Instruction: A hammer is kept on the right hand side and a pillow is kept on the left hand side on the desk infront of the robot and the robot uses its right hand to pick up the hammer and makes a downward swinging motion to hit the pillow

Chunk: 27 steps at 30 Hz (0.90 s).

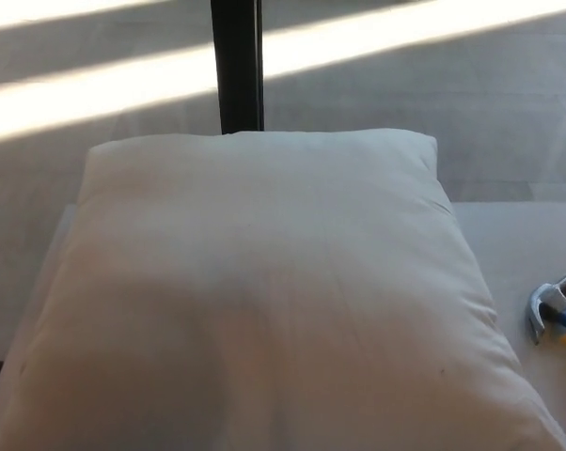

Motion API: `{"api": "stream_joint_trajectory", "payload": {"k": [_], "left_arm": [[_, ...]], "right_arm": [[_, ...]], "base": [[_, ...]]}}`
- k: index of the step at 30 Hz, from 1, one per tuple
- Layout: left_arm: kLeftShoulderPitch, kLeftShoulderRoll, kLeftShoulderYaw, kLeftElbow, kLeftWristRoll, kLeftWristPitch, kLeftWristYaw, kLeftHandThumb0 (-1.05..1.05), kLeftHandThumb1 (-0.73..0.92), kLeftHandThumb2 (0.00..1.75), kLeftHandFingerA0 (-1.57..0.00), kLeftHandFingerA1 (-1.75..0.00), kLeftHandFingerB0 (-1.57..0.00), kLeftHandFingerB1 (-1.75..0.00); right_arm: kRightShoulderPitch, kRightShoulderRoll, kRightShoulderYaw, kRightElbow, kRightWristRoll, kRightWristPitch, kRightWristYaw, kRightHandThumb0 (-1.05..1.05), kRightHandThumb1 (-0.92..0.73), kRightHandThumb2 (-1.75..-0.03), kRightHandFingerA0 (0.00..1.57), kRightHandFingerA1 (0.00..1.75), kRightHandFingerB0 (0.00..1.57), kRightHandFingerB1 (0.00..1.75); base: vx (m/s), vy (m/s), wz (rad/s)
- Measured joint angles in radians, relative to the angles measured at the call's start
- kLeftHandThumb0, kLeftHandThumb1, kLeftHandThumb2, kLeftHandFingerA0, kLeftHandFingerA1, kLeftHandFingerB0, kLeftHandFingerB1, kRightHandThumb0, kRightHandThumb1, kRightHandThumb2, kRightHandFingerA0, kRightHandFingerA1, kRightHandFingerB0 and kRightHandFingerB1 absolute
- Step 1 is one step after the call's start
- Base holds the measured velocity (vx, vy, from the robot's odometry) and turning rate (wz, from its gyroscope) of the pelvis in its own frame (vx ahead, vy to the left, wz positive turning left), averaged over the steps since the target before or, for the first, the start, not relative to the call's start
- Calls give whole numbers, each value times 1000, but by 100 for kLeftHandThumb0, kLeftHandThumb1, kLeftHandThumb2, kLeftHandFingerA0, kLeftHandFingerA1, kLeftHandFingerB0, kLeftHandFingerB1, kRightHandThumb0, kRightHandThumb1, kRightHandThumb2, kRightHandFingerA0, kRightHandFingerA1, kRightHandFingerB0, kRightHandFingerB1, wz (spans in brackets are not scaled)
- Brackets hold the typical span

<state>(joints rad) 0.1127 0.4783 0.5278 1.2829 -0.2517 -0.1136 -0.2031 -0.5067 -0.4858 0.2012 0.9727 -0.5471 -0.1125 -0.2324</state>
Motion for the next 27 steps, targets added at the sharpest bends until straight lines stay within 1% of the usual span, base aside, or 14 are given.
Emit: {"api": "stream_joint_trajectory", "payload": {"k": [2,3,4,5,7,8,9,10,11,15,16,25,26,27], "left_arm": [[4,0,3,-3,-2,0,-1,-66,78,63,-78,-56,-67,-51],[6,0,5,-2,-3,0,-1,-67,78,64,-78,-56,-66,-50],[7,0,6,-2,-3,0,-1,-67,78,63,-78,-55,-67,-49],[8,0,7,-1,-4,0,-2,-66,79,63,-78,-55,-64,-49],[10,0,8,0,-4,0,-2,-69,77,63,-81,-56,-67,-51],[11,0,8,0,-4,-1,-2,-73,63,80,-77,-62,-62,-56],[12,0,8,0,-4,-1,-2,-68,77,63,-82,-57,-68,-50],[13,0,9,0,-4,-2,-2,-67,77,63,-77,-55,-66,-49],[13,0,10,0,-5,-3,-2,-68,77,63,-77,-55,-65,-49],[16,0,12,1,-6,-4,-4,-71,77,63,-76,-55,-66,-50],[18,0,10,0,-6,-5,-5,-69,77,63,-75,-55,-64,-50],[23,0,2,0,-4,-5,-7,-70,78,63,-79,-56,-67,-50],[23,0,2,0,-4,-5,-8,-69,77,63,-81,-58,-66,-50],[23,0,3,0,-5,-5,-8,-70,77,63,-79,-58,-66,-50]], "right_arm": [[4,7,-21,-4,14,0,7,-36,-62,-88,93,152,74,66],[7,10,-30,-11,22,0,11,-35,-61,-89,93,156,76,66],[10,13,-35,-17,27,-1,13,-34,-61,-91,91,159,78,73],[15,16,-42,-25,35,-2,16,-32,-62,-88,91,167,80,92],[21,27,-56,-45,47,-2,26,-31,-62,-88,90,166,80,88],[23,34,-59,-57,51,1,31,-30,-64,-86,87,174,70,132],[24,42,-62,-66,56,5,37,-22,-60,-90,101,173,71,143],[23,51,-64,-75,62,7,43,-26,-56,-98,90,173,82,159],[23,56,-70,-81,67,8,48,-26,-56,-100,92,172,83,162],[23,95,-99,-138,106,16,88,-19,-44,-114,91,175,77,167],[22,104,-104,-152,116,17,97,-21,-42,-121,91,175,80,162],[-65,170,-151,-251,170,98,170,-18,-43,-125,93,172,84,157],[-73,173,-155,-258,173,105,173,-25,-46,-115,122,138,108,130],[-85,177,-160,-264,177,112,177,-21,-45,-122,94,175,84,159]], "base": [[0,0,0],[0,0,0],[0,0,0],[0,0,0],[0,0,0],[0,0,0],[0,0,0],[0,0,0],[0,0,0],[0,0,0],[0,0,0],[0,0,0],[0,0,0],[0,0,0]]}}
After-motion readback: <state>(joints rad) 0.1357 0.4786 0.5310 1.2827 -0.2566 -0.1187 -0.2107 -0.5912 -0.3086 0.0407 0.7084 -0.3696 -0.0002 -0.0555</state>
